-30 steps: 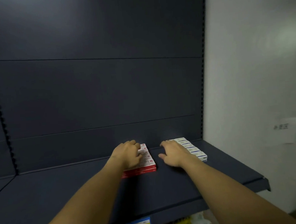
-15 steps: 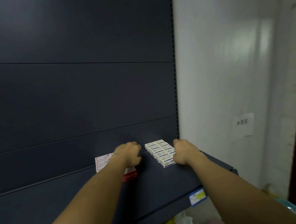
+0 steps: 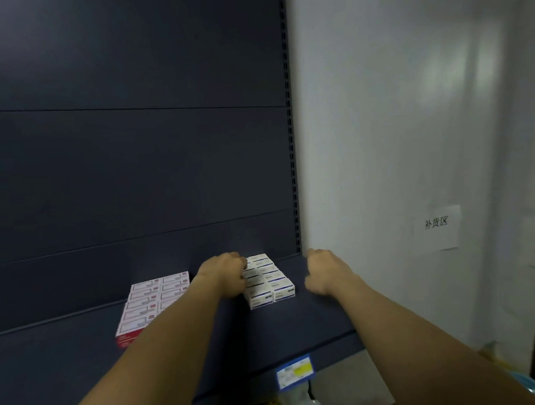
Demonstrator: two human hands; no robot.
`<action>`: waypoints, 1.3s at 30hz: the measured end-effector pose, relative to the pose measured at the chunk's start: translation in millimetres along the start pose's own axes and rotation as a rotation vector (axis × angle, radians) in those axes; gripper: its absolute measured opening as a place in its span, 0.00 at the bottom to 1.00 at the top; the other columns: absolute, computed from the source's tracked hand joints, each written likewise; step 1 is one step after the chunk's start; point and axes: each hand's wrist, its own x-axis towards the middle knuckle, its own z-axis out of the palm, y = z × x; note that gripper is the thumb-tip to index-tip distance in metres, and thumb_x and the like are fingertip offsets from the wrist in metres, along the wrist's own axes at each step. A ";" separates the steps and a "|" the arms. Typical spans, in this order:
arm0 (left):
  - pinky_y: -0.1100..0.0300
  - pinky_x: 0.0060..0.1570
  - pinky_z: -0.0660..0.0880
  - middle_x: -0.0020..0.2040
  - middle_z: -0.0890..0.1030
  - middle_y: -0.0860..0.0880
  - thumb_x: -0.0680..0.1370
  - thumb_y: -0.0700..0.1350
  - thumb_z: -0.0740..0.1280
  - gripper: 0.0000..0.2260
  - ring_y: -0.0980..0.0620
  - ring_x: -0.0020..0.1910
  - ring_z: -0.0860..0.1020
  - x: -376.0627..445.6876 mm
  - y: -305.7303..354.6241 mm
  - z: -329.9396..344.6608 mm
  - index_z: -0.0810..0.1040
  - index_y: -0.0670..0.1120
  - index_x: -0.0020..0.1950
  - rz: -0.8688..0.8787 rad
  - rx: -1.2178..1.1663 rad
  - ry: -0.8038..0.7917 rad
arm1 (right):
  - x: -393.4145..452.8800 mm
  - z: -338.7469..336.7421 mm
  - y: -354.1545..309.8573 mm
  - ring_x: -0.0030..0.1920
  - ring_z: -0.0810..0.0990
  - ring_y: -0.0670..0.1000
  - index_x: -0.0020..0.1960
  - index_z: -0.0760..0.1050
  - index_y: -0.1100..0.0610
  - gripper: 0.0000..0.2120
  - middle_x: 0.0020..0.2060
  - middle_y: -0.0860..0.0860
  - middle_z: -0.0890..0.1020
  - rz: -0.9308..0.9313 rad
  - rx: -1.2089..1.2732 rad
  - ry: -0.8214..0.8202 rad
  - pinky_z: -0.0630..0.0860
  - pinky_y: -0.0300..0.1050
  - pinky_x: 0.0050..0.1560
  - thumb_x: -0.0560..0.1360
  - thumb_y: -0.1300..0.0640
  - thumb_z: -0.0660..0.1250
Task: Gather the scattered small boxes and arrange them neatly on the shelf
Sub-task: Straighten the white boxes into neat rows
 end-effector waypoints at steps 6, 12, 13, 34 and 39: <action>0.51 0.56 0.75 0.64 0.74 0.49 0.78 0.48 0.61 0.16 0.45 0.60 0.76 4.6 35.2 6.1 0.76 0.47 0.64 -0.057 -0.019 -0.008 | 14.9 2.4 25.6 0.60 0.76 0.59 0.62 0.69 0.60 0.17 0.61 0.58 0.75 -0.113 0.024 -0.021 0.75 0.48 0.54 0.74 0.59 0.65; 0.50 0.54 0.76 0.61 0.74 0.48 0.79 0.47 0.61 0.15 0.45 0.60 0.74 -7.6 51.9 23.4 0.76 0.45 0.63 -0.075 -0.011 0.057 | 20.3 18.5 34.7 0.63 0.75 0.58 0.68 0.68 0.60 0.24 0.64 0.57 0.74 -0.256 0.091 -0.081 0.75 0.50 0.62 0.74 0.59 0.66; 0.50 0.55 0.75 0.60 0.75 0.47 0.79 0.47 0.61 0.15 0.45 0.60 0.74 -11.4 52.9 27.0 0.76 0.44 0.63 -0.079 -0.030 0.079 | 20.8 23.1 35.0 0.62 0.75 0.58 0.67 0.68 0.59 0.23 0.63 0.56 0.74 -0.274 0.115 -0.097 0.75 0.51 0.61 0.73 0.59 0.66; 0.67 0.57 0.70 0.56 0.76 0.52 0.77 0.51 0.72 0.18 0.56 0.53 0.75 -49.6 39.3 74.3 0.78 0.46 0.65 -0.265 -0.565 0.369 | 25.3 83.1 11.3 0.55 0.75 0.47 0.60 0.69 0.51 0.21 0.53 0.48 0.77 -0.341 0.507 0.011 0.73 0.40 0.54 0.72 0.50 0.74; 0.68 0.58 0.68 0.58 0.76 0.52 0.78 0.52 0.72 0.18 0.57 0.55 0.75 -49.9 41.4 72.9 0.78 0.47 0.66 -0.277 -0.534 0.364 | 26.4 85.4 13.7 0.54 0.77 0.48 0.56 0.71 0.53 0.17 0.54 0.49 0.78 -0.385 0.538 0.053 0.75 0.39 0.53 0.72 0.53 0.75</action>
